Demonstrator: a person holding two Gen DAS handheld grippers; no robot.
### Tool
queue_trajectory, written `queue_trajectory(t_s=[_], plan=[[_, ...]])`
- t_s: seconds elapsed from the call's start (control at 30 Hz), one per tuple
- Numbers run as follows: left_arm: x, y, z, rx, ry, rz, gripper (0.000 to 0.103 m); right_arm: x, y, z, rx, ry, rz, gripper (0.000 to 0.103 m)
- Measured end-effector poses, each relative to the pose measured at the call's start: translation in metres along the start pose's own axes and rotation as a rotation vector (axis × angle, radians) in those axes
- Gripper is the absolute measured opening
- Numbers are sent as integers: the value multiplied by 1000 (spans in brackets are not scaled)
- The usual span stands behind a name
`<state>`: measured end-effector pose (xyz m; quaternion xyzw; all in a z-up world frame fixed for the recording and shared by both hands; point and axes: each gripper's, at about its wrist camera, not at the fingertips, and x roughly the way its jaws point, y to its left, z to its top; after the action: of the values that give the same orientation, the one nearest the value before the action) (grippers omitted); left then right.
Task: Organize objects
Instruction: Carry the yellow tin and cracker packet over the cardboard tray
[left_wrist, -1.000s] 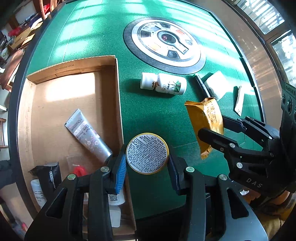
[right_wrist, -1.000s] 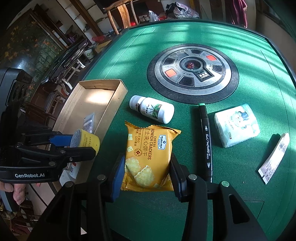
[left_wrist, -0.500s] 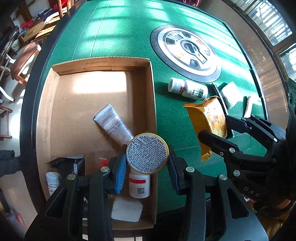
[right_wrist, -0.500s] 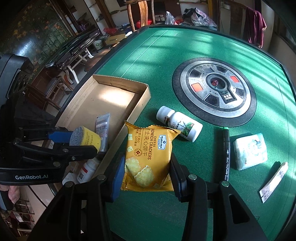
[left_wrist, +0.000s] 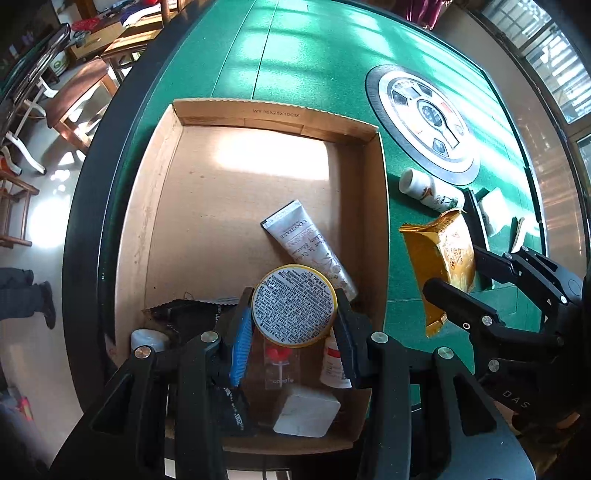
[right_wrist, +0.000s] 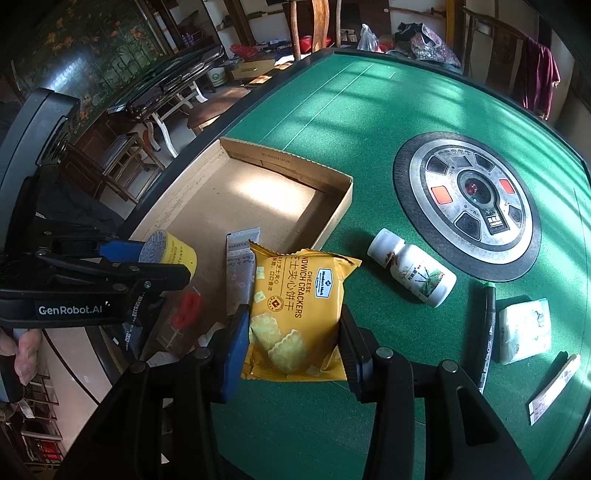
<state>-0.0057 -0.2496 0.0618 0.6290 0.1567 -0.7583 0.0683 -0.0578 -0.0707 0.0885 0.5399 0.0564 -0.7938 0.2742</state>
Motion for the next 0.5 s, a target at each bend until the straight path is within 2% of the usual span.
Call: queue_trajectory(t_s=[0.3,0.5], plan=[[6,22,2,-36,7,9,40,3,4,7,5,2,-3,45],[14,33,15,-61,4,-5,40,7,6,10,8,8,-3,45]])
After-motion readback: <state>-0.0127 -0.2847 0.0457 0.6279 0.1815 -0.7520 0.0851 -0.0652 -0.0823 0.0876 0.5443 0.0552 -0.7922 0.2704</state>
